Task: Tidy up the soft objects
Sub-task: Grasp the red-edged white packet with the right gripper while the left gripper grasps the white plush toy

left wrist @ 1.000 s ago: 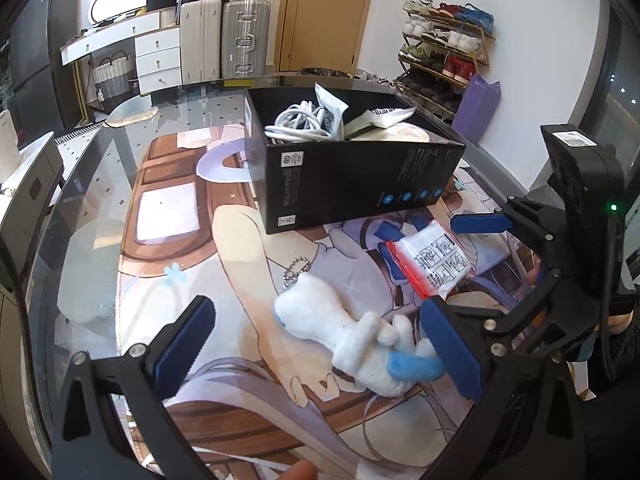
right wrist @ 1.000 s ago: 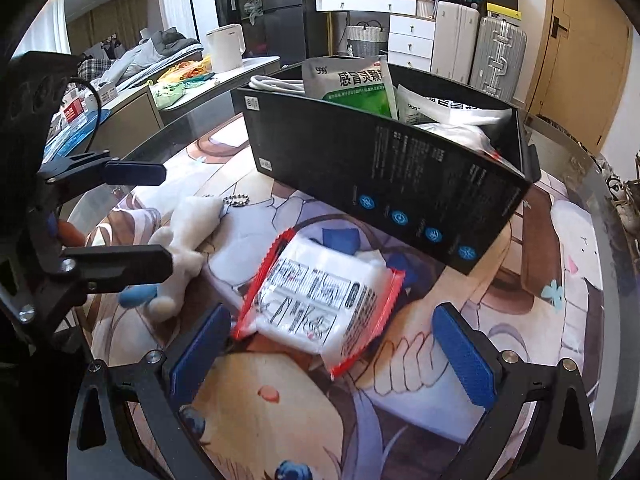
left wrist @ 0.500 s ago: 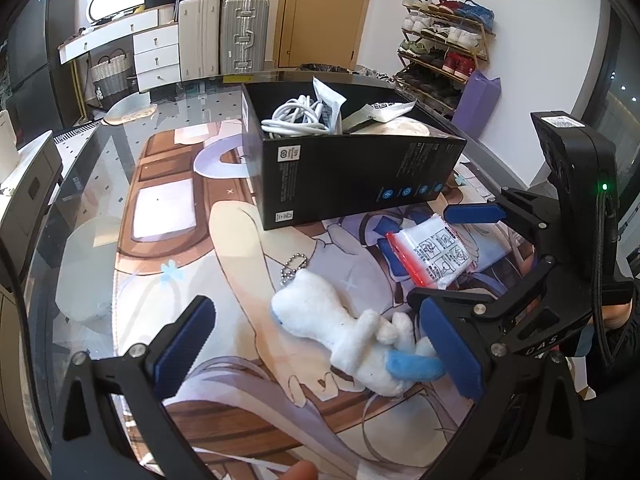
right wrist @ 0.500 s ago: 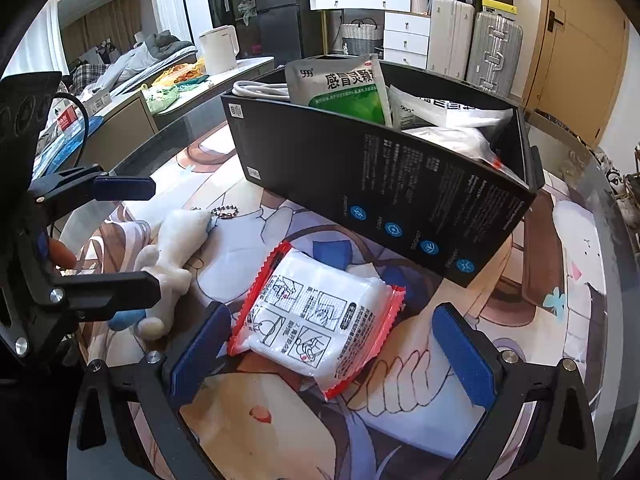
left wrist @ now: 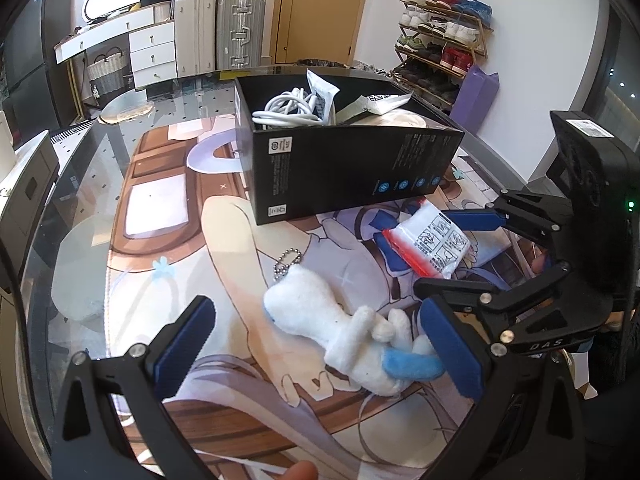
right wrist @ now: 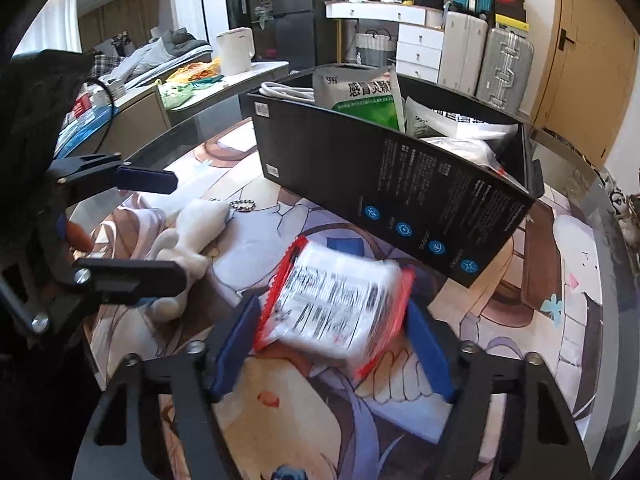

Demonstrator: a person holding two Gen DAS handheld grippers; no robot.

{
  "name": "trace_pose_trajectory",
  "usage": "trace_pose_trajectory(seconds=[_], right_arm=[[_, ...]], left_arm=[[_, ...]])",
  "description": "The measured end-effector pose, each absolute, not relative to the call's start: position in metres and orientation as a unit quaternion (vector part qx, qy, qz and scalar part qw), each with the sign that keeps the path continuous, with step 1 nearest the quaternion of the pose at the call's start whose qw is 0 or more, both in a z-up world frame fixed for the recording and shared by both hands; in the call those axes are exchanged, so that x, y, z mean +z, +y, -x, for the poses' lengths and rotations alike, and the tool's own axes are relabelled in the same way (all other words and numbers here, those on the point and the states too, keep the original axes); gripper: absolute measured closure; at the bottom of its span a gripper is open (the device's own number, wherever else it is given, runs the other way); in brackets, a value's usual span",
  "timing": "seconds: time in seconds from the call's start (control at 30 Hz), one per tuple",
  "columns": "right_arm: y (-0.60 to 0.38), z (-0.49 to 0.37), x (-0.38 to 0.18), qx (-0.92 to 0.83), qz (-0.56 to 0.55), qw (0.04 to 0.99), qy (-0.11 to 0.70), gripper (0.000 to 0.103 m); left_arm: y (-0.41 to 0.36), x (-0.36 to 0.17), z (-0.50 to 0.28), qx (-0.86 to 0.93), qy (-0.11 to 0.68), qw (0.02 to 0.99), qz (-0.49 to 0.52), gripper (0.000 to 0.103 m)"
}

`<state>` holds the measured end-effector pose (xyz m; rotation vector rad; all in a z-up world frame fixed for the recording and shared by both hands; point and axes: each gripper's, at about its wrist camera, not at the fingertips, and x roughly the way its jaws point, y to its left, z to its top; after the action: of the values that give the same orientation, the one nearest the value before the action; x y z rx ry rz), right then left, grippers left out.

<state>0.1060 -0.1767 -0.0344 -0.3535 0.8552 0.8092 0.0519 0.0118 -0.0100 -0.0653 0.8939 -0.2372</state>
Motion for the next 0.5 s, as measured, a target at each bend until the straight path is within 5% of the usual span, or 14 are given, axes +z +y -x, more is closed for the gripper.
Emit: trace_pose_trajectory(seconds=[0.5], right_arm=[[-0.204, -0.103, -0.032, 0.376, 0.145, 0.827, 0.393, 0.038]], left_arm=[[0.000, -0.022, -0.056, -0.125, 0.452, 0.883, 0.019, 0.000]])
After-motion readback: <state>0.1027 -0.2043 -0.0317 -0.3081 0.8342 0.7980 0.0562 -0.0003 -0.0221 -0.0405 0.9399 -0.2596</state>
